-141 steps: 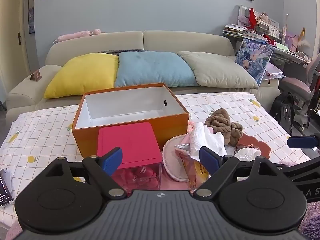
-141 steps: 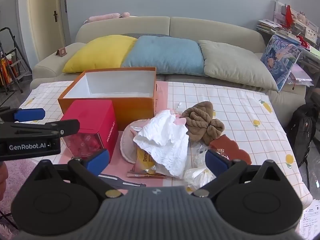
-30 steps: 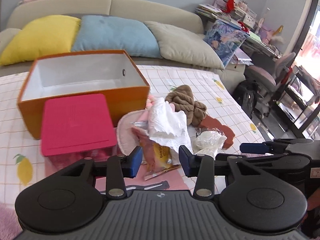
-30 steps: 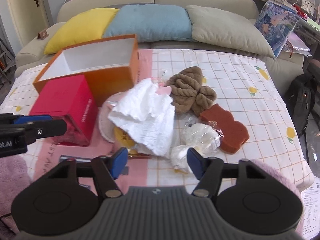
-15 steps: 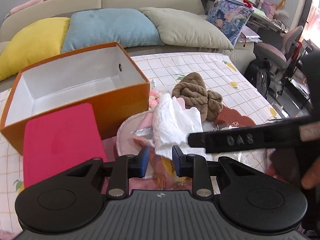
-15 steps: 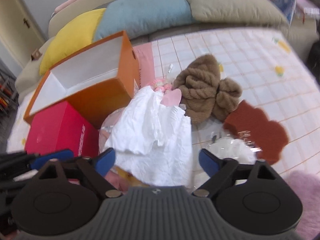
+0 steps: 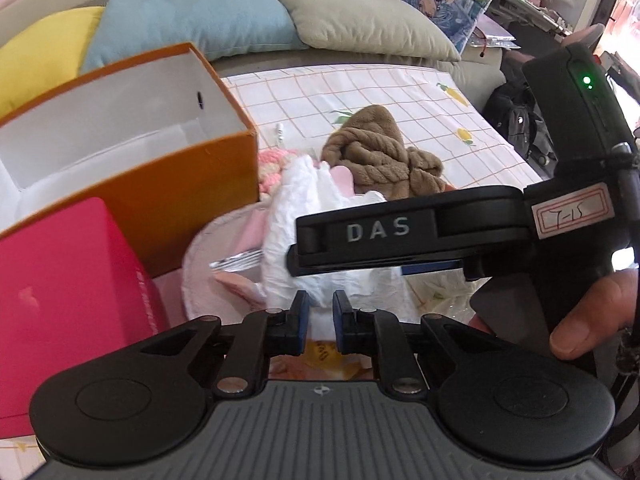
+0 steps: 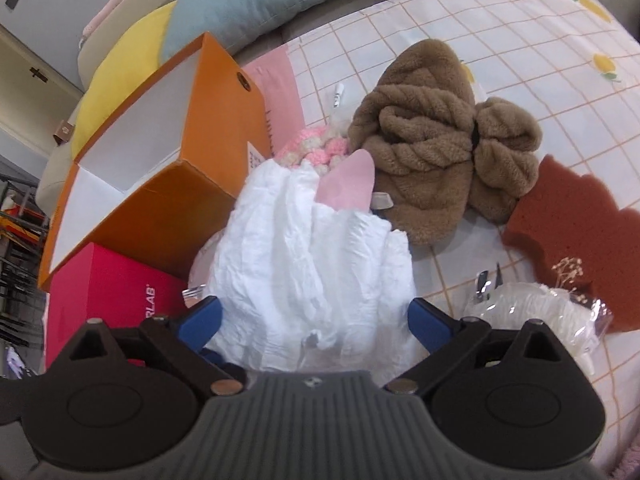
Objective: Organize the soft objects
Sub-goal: 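Grasp the white diaper with the right tool while the left tool grasps the snack packet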
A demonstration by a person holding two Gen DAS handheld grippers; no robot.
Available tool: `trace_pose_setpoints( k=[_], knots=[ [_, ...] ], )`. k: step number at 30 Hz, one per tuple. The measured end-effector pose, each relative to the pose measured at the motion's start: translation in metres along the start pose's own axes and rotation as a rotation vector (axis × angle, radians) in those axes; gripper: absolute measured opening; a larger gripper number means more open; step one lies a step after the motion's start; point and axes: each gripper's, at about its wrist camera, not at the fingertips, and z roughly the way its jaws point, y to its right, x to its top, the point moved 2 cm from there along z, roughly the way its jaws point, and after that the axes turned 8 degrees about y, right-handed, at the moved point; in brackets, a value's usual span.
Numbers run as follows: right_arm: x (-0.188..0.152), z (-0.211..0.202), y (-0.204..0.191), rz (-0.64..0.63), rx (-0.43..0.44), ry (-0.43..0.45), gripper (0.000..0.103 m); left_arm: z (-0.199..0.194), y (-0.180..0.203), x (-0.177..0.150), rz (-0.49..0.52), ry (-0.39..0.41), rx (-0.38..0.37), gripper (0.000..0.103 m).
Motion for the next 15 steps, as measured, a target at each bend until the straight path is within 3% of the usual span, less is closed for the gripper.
trace_pose_setpoints(
  k=[4,5,6,12,14,15],
  knots=[
    [-0.003,-0.008,-0.007,-0.071,-0.014,0.027,0.047,0.0,0.003,-0.001,-0.004,-0.008,-0.011,0.017],
    [-0.004,-0.011,-0.009,-0.082,0.002,0.033,0.023,-0.001,0.003,-0.001,-0.008,-0.008,-0.014,0.017],
    [-0.005,-0.014,-0.01,-0.08,0.027,0.036,0.013,-0.003,0.002,-0.001,-0.012,-0.009,-0.014,0.017],
    [-0.004,-0.052,-0.016,-0.149,0.009,0.13,0.008,-0.026,-0.006,-0.004,-0.044,0.02,-0.004,0.021],
    [-0.001,-0.069,-0.012,-0.151,-0.005,0.168,0.008,-0.031,-0.01,-0.004,-0.057,0.028,0.011,0.04],
    [0.0,-0.077,-0.01,-0.159,-0.021,0.183,0.008,-0.033,-0.012,-0.004,-0.064,0.028,0.016,0.043]
  ],
)
